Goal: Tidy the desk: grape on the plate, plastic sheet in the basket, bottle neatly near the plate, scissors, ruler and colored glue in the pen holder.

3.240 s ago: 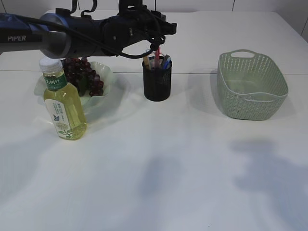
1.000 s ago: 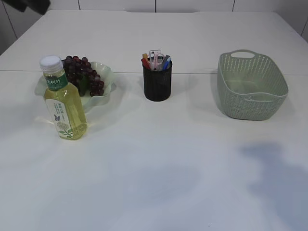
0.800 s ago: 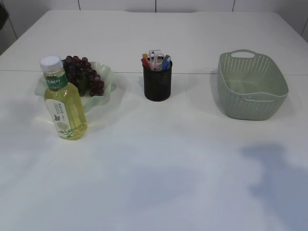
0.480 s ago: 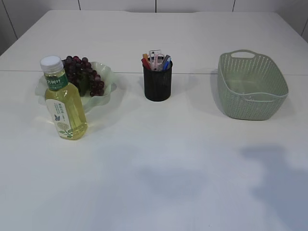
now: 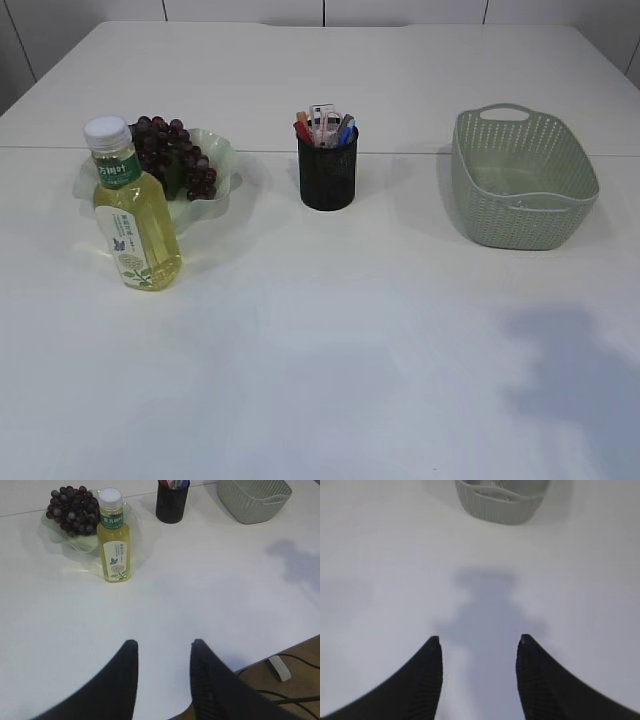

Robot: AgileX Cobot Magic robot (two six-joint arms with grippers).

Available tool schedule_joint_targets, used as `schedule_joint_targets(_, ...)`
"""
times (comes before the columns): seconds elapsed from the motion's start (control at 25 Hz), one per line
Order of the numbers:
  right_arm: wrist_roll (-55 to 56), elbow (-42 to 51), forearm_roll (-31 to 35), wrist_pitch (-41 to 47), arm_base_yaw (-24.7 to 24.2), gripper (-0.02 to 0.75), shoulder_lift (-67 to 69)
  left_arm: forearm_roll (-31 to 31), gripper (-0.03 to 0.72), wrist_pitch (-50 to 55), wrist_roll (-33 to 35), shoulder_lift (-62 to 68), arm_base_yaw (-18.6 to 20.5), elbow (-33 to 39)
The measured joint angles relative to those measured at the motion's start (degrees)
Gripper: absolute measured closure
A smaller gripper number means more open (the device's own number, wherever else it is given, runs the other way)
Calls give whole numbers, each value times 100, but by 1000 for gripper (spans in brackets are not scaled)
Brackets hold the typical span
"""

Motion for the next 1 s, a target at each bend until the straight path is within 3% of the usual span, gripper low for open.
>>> schedule_joint_targets(0.32,-449,744,301,-191,0,351,-1848,175,424,12,188,-1579,0,1329)
schedule_joint_targets(0.52,-624,1339,301,-118,0,351,-3092,176,424,-325,215,-1865,0,2075)
schedule_joint_targets(0.8,-982,1781,254,-2,0,351,-4595,211,426,-535,336,-1865,0,2345)
schedule_joint_targets(1.0,-1080,2079,319,151,0,351,-4842,221,429,-583,432,-1876,0,2345)
